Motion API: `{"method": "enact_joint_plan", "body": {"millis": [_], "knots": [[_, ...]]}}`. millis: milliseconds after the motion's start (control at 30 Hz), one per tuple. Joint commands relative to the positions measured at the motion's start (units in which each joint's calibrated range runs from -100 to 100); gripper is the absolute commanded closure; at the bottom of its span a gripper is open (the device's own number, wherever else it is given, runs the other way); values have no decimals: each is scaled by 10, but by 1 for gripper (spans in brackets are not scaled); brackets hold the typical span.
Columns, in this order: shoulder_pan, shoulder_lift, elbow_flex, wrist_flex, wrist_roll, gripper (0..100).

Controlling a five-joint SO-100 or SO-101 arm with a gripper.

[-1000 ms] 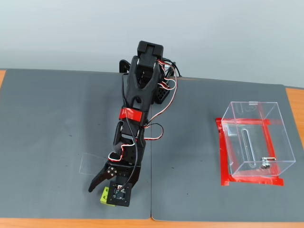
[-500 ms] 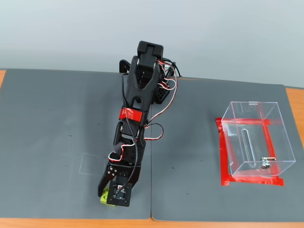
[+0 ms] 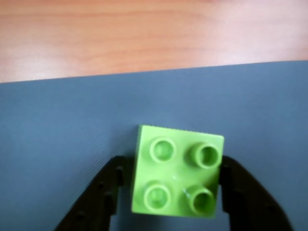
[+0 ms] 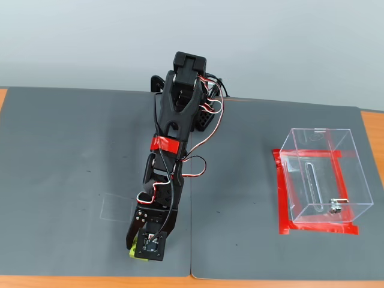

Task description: Pick the green lego block and place it into the transparent box

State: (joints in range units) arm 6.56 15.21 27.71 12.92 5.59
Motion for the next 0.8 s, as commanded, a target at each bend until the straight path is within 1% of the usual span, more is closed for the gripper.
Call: {"method": "enact_joint_plan", "body": {"millis": [0,300,433,500,767], "knots": [[2,-14,-27,3,-2,78],[2,-15,-26,3,-2,79],[3,-16,-25,3,-2,86],[3,-16,-25,3,-2,87],[3,-45,-18,4,2,86]]}}
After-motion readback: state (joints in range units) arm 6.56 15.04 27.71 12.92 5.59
